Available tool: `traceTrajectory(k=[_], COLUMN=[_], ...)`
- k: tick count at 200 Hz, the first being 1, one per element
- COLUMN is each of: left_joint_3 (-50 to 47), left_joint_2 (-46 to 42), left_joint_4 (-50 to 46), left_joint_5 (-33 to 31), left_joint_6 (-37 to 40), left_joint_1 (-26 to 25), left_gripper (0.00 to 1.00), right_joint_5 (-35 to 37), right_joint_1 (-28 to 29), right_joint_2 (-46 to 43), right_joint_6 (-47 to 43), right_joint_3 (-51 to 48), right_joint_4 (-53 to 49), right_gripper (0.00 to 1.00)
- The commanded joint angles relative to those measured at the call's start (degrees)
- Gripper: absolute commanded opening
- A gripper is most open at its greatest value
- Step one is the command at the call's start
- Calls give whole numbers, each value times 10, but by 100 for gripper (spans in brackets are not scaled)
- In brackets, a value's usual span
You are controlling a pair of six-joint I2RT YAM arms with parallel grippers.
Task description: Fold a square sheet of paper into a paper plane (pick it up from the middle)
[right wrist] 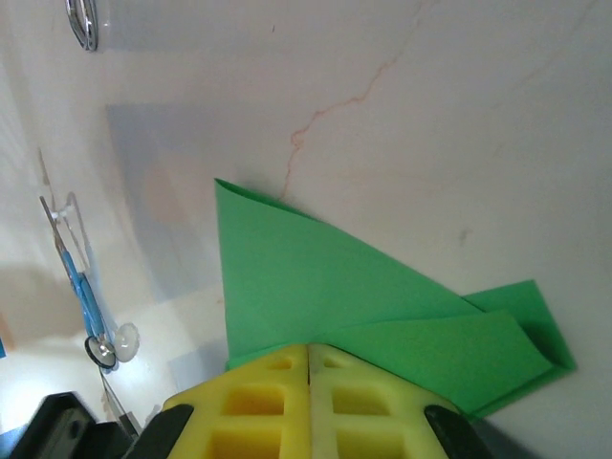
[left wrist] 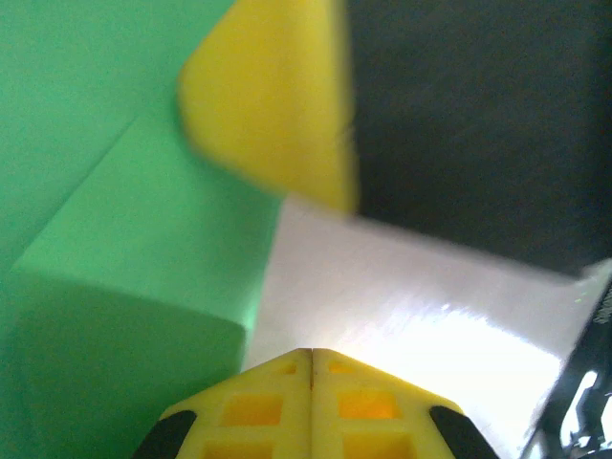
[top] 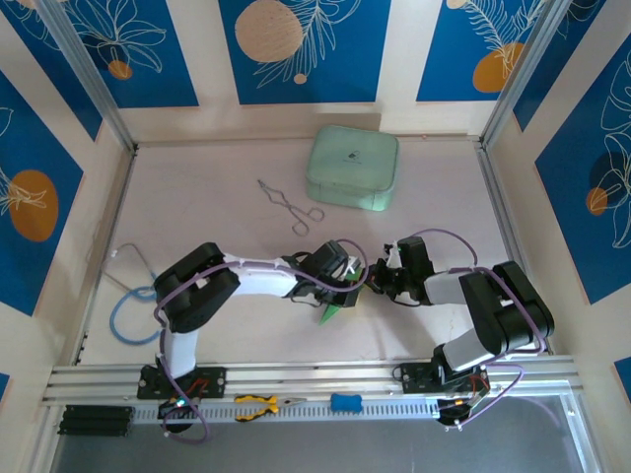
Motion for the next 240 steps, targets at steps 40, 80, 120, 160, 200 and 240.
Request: traceTrajectory(k=[40,80,120,160,200,240], left_joint_3=[-149,-234,-288,-263,-260,-260], left_joint_2=[-74,-117,-152,-141,-143,-146], left_joint_4=[28,63,96,88,83,86], left_joint_5=[-15,-21,-23,-20,-23,-25], left_joint_6=[-30,-61,-84,-80,-78,-83], left_joint_1=[4,4,3,4,3,4], left_gripper=[5,5,5,5,4,4], right_joint_5=[24,24,20,2,16,26], right_joint_1=[-11,-12,-12,-10,7,92], right_joint_2=[20,15,18,-13,-118,-147], right_joint_6=[-8,-12,-14,-18,-28,-10], right_joint_3=[-18,-17,-13,3,25,25], right_joint_4=[-53,-59,-56,-77,-148,-146], right_gripper=[0,0,0,1,4,5])
